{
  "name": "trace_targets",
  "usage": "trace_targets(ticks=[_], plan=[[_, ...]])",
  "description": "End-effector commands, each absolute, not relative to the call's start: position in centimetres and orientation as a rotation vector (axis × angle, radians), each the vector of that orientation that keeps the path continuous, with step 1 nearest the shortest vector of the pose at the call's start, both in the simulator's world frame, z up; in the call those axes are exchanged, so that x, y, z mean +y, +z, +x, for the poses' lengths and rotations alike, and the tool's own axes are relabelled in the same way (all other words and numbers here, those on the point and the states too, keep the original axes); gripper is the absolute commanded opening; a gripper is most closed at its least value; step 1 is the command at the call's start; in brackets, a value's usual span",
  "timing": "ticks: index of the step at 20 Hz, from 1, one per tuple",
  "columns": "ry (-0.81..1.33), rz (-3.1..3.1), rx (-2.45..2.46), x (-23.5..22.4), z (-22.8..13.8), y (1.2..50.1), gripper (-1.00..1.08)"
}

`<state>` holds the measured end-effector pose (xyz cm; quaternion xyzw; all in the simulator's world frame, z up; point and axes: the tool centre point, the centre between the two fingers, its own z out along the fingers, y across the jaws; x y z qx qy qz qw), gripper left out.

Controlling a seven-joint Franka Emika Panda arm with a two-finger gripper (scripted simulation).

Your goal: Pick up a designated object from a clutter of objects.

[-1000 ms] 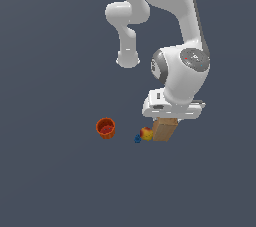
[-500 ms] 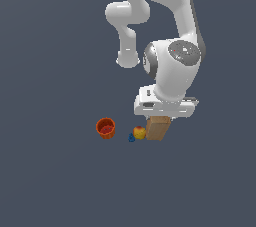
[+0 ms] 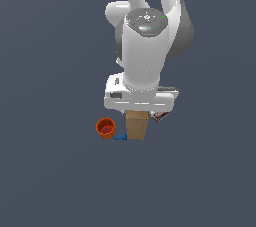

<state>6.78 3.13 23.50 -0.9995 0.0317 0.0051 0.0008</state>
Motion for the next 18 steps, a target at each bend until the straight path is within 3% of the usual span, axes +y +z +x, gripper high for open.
trace_targets(ticks=[1,18], plan=[[0.001,-3.137,0.099,0.6,7.5,25.9,-1.0],[0.0,-3.139,0.098,-13.3,11.2,36.7,-1.0]])
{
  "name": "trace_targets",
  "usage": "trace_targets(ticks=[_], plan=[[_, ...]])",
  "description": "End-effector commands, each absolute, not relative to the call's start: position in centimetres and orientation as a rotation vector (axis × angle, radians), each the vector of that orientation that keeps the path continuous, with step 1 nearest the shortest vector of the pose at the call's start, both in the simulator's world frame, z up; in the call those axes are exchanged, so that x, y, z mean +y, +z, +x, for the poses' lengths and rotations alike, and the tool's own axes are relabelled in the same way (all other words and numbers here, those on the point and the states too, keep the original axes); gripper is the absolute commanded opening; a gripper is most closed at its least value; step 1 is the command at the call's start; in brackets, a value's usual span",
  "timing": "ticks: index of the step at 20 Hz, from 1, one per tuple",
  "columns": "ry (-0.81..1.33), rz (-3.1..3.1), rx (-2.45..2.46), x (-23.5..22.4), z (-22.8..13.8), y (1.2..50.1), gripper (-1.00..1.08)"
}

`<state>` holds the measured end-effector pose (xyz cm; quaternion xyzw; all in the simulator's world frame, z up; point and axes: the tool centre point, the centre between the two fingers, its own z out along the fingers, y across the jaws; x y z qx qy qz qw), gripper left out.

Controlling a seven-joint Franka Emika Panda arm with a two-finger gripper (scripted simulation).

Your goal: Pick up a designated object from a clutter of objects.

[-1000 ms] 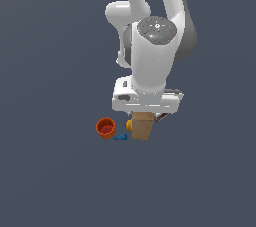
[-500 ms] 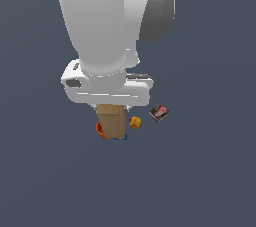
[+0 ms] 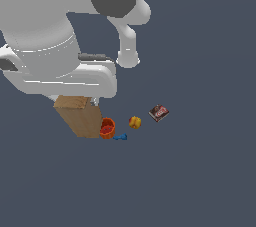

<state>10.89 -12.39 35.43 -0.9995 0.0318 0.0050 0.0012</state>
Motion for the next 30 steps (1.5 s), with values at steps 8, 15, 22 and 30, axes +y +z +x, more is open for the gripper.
trace_targets(ticks=[8,15,22,30], plan=[[0.0,-3.14,0.098,-17.4,12.4,39.8,-1.0],[0.0,-3.14,0.098,-20.0,13.3,41.8,-1.0],[0.0,-3.14,0.098,-21.8,13.9,43.3,-1.0],[0.0,-3.14,0.099,-23.2,14.4,44.3,-1.0]])
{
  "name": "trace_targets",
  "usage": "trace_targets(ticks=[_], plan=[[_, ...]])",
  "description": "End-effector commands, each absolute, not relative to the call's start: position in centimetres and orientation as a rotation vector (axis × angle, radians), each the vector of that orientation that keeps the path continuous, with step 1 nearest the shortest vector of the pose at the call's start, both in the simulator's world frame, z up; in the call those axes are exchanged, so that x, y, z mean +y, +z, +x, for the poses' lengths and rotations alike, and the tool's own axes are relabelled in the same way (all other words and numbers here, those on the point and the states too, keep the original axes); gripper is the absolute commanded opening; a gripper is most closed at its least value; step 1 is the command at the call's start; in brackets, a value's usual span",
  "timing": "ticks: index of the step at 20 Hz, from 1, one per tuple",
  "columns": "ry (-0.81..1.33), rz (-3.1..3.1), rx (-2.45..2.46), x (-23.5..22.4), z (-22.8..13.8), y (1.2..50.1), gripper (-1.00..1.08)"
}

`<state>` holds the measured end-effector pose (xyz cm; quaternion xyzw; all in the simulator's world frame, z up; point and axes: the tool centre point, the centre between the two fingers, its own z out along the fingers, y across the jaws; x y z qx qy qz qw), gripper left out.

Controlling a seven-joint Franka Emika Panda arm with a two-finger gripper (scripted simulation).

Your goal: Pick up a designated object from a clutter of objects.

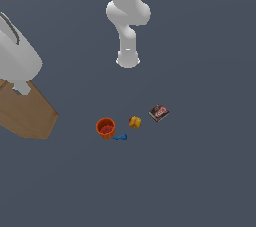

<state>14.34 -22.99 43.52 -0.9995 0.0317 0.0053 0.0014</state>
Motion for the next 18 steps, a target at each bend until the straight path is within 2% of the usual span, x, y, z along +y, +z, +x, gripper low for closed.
trace_targets(ticks=[1,18], plan=[[0.0,-3.14,0.099,-23.26,14.43,44.41,-1.0],[0.0,-3.14,0.099,-23.72,14.6,44.76,-1.0]])
